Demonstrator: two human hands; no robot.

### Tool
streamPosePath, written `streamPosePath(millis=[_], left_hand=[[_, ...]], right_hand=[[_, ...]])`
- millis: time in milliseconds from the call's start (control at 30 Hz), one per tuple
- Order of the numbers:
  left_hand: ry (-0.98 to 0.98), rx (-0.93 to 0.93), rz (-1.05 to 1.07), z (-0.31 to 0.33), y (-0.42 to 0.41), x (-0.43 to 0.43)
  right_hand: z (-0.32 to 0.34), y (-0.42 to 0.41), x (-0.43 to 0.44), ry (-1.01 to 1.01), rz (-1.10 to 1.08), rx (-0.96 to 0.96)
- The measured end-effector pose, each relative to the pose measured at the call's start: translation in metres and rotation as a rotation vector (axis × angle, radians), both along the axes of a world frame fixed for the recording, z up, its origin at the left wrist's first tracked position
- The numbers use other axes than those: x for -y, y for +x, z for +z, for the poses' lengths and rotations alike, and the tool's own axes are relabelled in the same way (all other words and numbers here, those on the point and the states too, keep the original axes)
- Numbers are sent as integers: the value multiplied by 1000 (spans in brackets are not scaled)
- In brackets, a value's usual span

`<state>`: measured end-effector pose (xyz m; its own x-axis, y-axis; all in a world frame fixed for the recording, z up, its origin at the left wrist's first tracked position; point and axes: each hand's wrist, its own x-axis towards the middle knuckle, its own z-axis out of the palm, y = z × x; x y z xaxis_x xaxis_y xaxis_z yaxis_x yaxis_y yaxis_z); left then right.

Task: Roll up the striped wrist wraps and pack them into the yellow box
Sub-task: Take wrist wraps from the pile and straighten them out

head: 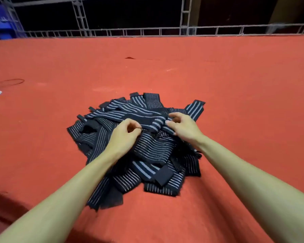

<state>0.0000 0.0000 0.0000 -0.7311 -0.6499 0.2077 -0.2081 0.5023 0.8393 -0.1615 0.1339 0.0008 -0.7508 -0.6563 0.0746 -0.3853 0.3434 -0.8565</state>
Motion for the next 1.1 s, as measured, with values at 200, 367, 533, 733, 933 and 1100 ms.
streamPosePath(millis=[200,367,533,733,933,1100], left_hand=[[135,-53,36,-8,-7,4],[168,-60,48,11,0,-9],[336,-101,91,38,4,-35],[433,-125,93,56,1,-78],[1097,-413,59,61,-14,-147],[1034,-388,34,54,-16,-228]], right_hand=[[-6,-2,28,169,-85,-179],[17,12,15,-28,2,-266],[54,24,-10,-278,92,-169],[96,35,-68,-462,69,-99],[103,43,-155,-412,-8,-170],[91,37,-241,-179,-50,-289]])
